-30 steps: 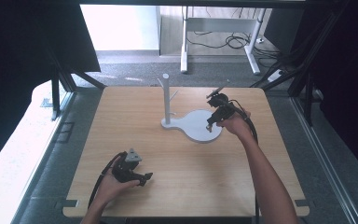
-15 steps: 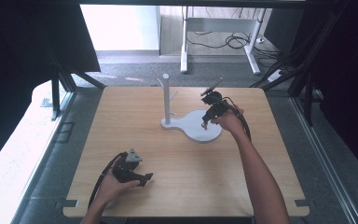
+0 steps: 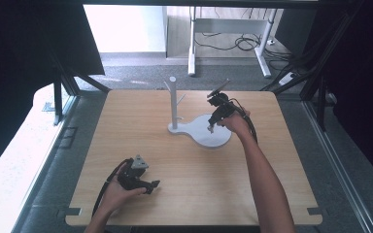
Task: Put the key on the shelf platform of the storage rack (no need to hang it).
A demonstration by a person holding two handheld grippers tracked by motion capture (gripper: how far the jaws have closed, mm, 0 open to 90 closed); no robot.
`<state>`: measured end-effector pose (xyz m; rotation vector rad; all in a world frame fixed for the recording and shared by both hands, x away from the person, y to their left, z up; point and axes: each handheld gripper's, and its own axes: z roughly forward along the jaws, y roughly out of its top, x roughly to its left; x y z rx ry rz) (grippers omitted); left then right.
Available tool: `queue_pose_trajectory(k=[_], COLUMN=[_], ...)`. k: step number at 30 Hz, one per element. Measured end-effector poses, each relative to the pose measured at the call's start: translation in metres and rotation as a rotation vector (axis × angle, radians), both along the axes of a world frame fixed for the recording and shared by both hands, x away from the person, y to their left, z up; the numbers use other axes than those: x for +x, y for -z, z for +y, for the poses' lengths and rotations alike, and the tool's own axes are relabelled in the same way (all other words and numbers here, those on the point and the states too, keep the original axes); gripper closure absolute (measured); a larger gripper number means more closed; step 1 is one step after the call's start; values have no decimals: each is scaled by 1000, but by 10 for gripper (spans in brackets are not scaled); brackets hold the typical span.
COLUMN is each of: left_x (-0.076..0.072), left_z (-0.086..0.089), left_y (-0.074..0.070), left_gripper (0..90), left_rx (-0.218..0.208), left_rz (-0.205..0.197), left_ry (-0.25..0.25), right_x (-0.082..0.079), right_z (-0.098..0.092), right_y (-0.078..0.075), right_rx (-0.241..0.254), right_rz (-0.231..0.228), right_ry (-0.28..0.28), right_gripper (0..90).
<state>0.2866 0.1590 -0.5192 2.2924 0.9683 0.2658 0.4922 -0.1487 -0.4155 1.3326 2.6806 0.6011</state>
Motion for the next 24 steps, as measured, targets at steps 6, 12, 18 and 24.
queue_pose_trajectory(k=[6, 12, 18, 24], left_x=[0, -1, -1, -1], left_z=[-1, 0, 0, 0], left_y=[-1, -1, -1, -2], left_gripper=[217, 217, 217, 217], left_rx=[-1, -5, -5, -9], left_rz=[-1, -2, 0, -2], left_ry=[2, 1, -1, 3], right_x=[9, 17, 23, 28], right_z=[0, 1, 2, 6], right_y=[8, 17, 25, 28], right_rx=[9, 12, 19, 9], right_rz=[7, 17, 33, 34], right_ry=[13, 31, 33, 39], right_gripper=[895, 895, 894, 894])
